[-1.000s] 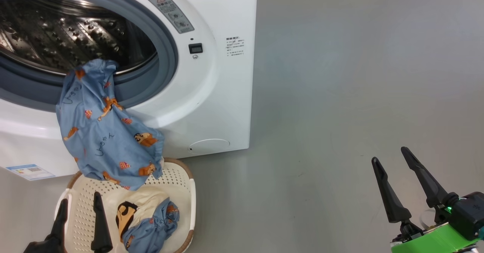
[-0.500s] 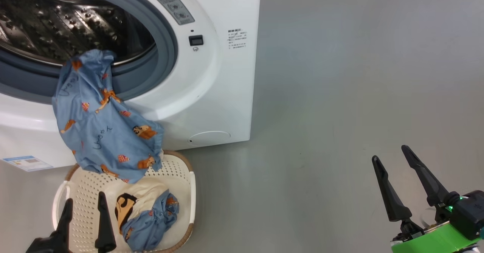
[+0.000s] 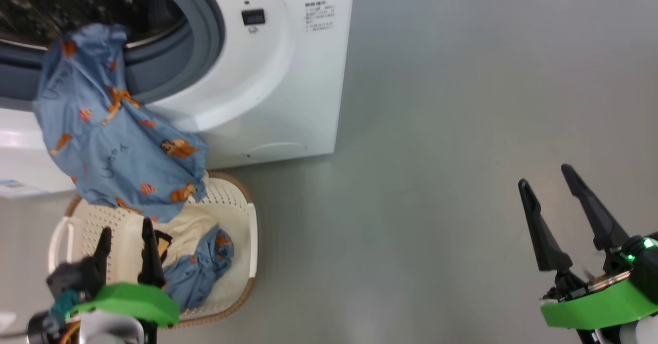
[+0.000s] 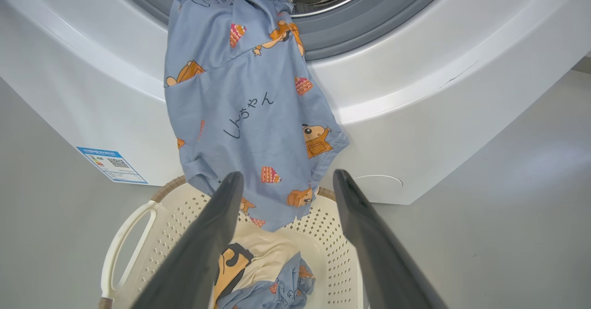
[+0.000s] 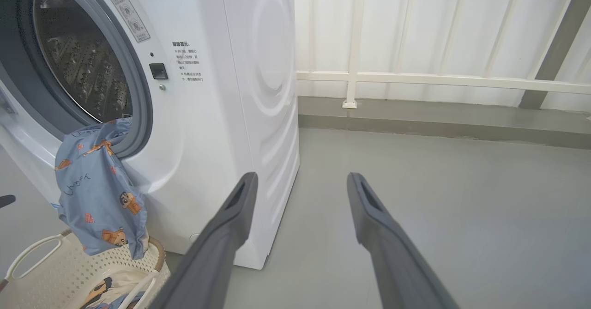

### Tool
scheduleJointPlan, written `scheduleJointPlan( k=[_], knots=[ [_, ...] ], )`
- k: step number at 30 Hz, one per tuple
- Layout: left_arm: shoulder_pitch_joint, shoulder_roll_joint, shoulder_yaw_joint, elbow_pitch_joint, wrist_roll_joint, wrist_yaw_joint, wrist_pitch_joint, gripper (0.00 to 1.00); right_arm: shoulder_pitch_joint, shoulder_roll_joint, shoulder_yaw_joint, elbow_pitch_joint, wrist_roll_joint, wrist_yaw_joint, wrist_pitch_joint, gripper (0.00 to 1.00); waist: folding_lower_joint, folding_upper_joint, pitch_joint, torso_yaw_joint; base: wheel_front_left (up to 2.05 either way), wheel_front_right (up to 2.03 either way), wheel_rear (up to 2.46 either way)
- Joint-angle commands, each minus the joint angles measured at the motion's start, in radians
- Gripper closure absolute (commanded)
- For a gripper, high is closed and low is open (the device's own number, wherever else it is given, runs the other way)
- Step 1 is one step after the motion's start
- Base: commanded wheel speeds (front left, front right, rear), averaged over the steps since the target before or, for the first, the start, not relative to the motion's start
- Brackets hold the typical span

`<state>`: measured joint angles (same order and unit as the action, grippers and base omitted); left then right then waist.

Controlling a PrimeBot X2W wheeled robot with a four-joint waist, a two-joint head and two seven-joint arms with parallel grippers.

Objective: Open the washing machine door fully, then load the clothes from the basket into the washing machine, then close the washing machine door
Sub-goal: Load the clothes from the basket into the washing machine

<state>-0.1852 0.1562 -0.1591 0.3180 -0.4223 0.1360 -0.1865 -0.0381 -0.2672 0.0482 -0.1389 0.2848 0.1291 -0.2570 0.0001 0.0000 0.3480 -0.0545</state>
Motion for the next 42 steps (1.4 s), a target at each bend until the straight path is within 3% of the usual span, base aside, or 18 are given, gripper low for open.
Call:
scheduleJointPlan(
  k=[1, 10, 21, 30, 31, 33, 34, 42],
  knots=[
    [-0.066, 0.017, 0.035, 0.041, -0.013, -0.016, -0.012, 0.0, -0.024, -0.02, 0.01, -0.033, 0.006, 0.002, -0.005, 0.0, -0.0001, 0.0, 0.073, -0.009, 0.0, 0.0, 0.0],
    [-0.254, 0.016, 0.069, 0.265, -0.059, -0.065, -0.042, 0.0, -0.084, -0.024, 0.006, -0.053, 0.012, 0.002, -0.005, 0.0, -0.0001, 0.0, 0.185, -0.03, 0.0, 0.0, 0.0],
    [-0.458, 0.071, 0.125, 0.523, -0.104, -0.119, -0.064, 0.0, -0.141, -0.012, 0.006, -0.059, 0.019, 0.002, -0.005, 0.0, -0.0001, 0.0, 0.275, -0.069, 0.0, 0.0, 0.0],
    [-0.557, 0.103, 0.134, 0.646, -0.108, -0.146, -0.071, 0.0, -0.162, 0.005, 0.009, -0.053, 0.026, 0.002, -0.005, 0.0, -0.0001, 0.0, 0.306, -0.082, 0.0, 0.0, 0.0],
    [-0.566, 0.106, 0.131, 0.657, -0.105, -0.148, -0.071, 0.23, -0.165, 0.006, 0.012, -0.052, 0.026, 0.002, -0.005, 0.0, -0.0001, 0.0, 0.308, -0.083, 0.0, 0.0, 0.0],
    [-0.582, 0.11, 0.129, 0.676, -0.103, -0.152, -0.072, 0.95, -0.17, 0.006, 0.014, -0.052, 0.027, 0.002, -0.005, 0.0, -0.0001, 0.0, 0.31, -0.084, 0.0, 0.0, 0.0],
    [-0.589, 0.111, 0.126, 0.685, -0.101, -0.156, -0.072, 1.0, -0.172, 0.007, 0.014, -0.052, 0.027, 0.002, -0.005, 0.0, -0.0001, 0.0, 0.311, -0.083, 0.0, 0.0, 0.0],
    [-0.615, 0.116, 0.111, 0.742, -0.1, -0.196, -0.074, 1.0, -0.17, 0.008, 0.008, -0.045, 0.026, 0.002, -0.005, 0.0, -0.0001, 0.0, 0.301, -0.071, 0.0, 0.0, 0.0]
  ],
)
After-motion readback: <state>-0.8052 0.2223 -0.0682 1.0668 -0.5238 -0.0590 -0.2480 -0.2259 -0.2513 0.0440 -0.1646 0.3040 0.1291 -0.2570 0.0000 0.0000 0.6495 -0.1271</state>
